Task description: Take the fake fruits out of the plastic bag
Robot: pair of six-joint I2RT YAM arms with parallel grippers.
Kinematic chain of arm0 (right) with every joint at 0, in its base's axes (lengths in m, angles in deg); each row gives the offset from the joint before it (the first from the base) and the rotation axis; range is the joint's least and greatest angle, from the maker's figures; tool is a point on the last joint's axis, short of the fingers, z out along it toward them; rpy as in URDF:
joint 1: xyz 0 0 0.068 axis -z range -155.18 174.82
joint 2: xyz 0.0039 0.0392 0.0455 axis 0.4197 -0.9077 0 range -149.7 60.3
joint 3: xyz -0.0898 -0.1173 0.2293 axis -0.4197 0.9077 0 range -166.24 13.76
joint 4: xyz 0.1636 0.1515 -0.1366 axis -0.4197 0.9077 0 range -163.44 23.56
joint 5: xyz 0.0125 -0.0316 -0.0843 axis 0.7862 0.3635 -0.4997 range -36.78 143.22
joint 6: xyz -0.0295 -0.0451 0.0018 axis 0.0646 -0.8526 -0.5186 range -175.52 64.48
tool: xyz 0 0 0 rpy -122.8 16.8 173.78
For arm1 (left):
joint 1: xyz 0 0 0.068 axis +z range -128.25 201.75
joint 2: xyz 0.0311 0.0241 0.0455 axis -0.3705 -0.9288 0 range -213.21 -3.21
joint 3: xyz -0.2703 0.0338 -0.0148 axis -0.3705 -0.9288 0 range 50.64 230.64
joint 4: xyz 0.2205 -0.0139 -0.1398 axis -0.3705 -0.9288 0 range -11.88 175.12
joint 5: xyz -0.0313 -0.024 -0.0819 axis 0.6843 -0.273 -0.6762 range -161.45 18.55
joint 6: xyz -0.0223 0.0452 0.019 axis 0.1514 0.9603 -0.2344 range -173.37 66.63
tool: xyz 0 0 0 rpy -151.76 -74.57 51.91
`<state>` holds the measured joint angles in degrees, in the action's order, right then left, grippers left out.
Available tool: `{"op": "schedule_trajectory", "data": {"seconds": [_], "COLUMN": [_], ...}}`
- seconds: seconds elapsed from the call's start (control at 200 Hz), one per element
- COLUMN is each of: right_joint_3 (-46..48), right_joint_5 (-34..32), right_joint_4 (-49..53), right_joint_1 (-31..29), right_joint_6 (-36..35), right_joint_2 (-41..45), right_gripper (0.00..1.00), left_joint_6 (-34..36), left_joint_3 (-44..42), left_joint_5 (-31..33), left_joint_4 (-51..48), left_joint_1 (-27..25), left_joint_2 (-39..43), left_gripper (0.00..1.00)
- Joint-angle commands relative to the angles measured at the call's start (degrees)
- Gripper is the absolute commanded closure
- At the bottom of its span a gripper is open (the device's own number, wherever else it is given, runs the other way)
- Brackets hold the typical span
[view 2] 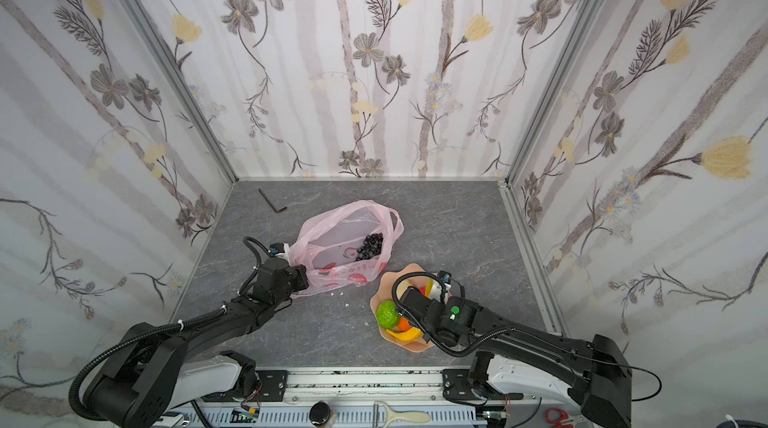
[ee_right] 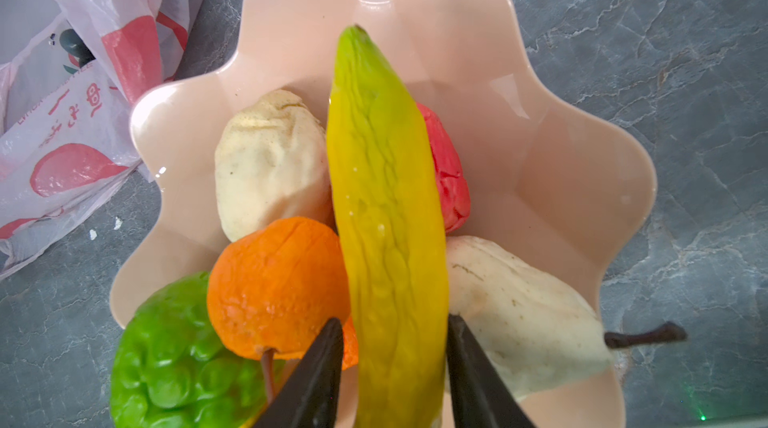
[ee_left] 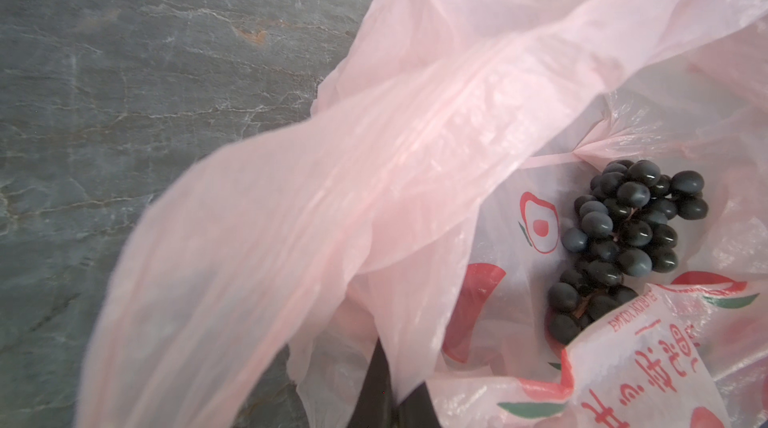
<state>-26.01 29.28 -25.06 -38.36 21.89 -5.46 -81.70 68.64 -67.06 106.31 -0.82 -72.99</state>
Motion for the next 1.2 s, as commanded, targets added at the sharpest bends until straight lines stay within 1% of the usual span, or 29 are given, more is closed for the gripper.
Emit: {"op": "schedule_trajectory", "data": {"seconds": [0.0, 0.1, 0.23, 0.305, 0.515, 0.595, 0.809, 0.879, 0.989, 1.039, 1.124, 1.174, 1.194], "right_joint_3": [-1.1, -2.1, -2.5, -2.4, -1.0, -0.4, 0.0, 0.2, 0.0, -0.6, -2.3, -2.9, -5.3], "right_joint_5": [-2.1, -2.9, -3.0, -2.9, -2.2, -1.9, -0.9, -0.5, -0.6, -1.3, -2.8, -4.1, -4.7], "right_joint_4": [2.2, 3.9, 3.5, 3.1, 0.7, -0.4, -2.2, -3.1, -2.3, -0.8, 2.1, 4.1, 5.0], "right_joint_1": [-0.4, -0.7, -0.7, -0.8, -0.7, -0.7, -0.7, -0.7, -0.7, -0.7, -0.7, -0.7, -0.8], "right_joint_6": [1.6, 1.5, 0.8, 0.6, -0.4, -0.6, -1.1, -1.4, -1.3, -1.3, -1.5, -2.1, -2.5], "right_joint_2": [0.8, 1.7, 2.7, 3.2, 4.6, 4.7, 4.0, 3.6, 3.2, 3.3, 4.0, 4.4, 4.6], "right_gripper": [0.52, 0.47, 0.47, 0.51, 0.67, 0.69, 0.71, 0.71, 0.66, 0.63, 0.58, 0.57, 0.57], "left_joint_6": [0.3, 0.2, 0.3, 0.3, 0.4, 0.4, 0.4, 0.4, 0.5, 0.6, 0.6, 0.3, 0.4], "left_joint_3": [-0.1, 0.0, 0.0, 0.1, 0.1, 0.1, 0.3, 0.8, 1.5, 1.5, 1.3, 1.1, 1.1], "left_joint_5": [0.6, 0.7, 0.6, 0.6, 0.7, 0.6, -0.2, -0.7, -1.8, -2.1, -2.2, -2.1, -2.0], "left_joint_4": [1.1, 1.2, 1.2, 1.2, 1.2, 1.2, 1.2, 1.3, 1.3, 1.3, 1.2, 1.2, 1.2], "left_joint_1": [0.1, 0.0, 0.1, 0.1, 0.1, 0.1, 0.0, 0.0, 0.1, 0.0, 0.0, -0.2, -0.3], "left_joint_2": [0.0, 0.0, -0.2, -0.3, -0.4, -0.4, -1.0, -1.8, -2.1, -3.4, -2.8, -2.6, -2.6], "left_gripper": [1.0, 1.0, 1.0, 1.0, 1.0, 1.0, 1.0, 1.0, 1.0, 1.0, 1.0, 1.0, 1.0]}}
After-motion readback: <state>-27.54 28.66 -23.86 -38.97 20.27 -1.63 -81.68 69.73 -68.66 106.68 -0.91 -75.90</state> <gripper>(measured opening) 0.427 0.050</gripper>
